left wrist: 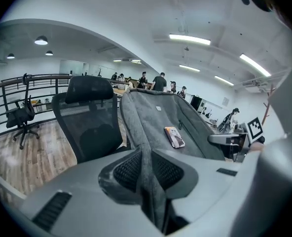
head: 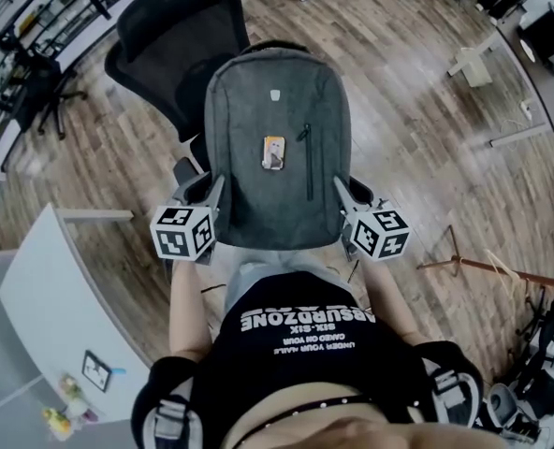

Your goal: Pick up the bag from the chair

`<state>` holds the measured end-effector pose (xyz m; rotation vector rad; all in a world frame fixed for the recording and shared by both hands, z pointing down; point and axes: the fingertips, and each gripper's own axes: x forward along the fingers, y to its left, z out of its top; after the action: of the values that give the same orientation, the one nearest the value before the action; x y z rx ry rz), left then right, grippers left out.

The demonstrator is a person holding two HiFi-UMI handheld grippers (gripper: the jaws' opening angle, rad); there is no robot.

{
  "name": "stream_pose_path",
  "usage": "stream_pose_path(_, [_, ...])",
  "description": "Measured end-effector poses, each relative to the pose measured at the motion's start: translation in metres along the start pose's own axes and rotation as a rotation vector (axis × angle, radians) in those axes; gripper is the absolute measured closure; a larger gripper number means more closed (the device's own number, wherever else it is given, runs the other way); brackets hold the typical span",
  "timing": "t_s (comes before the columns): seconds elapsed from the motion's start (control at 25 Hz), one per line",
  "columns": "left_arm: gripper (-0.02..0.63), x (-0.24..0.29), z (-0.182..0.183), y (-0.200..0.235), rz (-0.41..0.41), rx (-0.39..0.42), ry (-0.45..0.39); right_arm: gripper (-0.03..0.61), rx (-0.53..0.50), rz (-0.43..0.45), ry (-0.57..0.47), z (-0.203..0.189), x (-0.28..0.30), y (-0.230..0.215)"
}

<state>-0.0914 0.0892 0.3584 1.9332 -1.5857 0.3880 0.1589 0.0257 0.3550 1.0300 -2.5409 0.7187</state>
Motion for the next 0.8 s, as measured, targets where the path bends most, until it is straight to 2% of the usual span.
stream_pose_path(0.52, [0.537,-0.045,0.020,-0.004,-0.003,-0.007,-0.108,0.506,-0.033,0.045,-0.066,0.026,-0.019,0.032])
stream_pose_path(0.8, [0.537,-0.054,0.023,-0.004,0.000,-0.009,-0.127,0.506,-0.037,0.061,-0.051,0.029,-0.015,0.037])
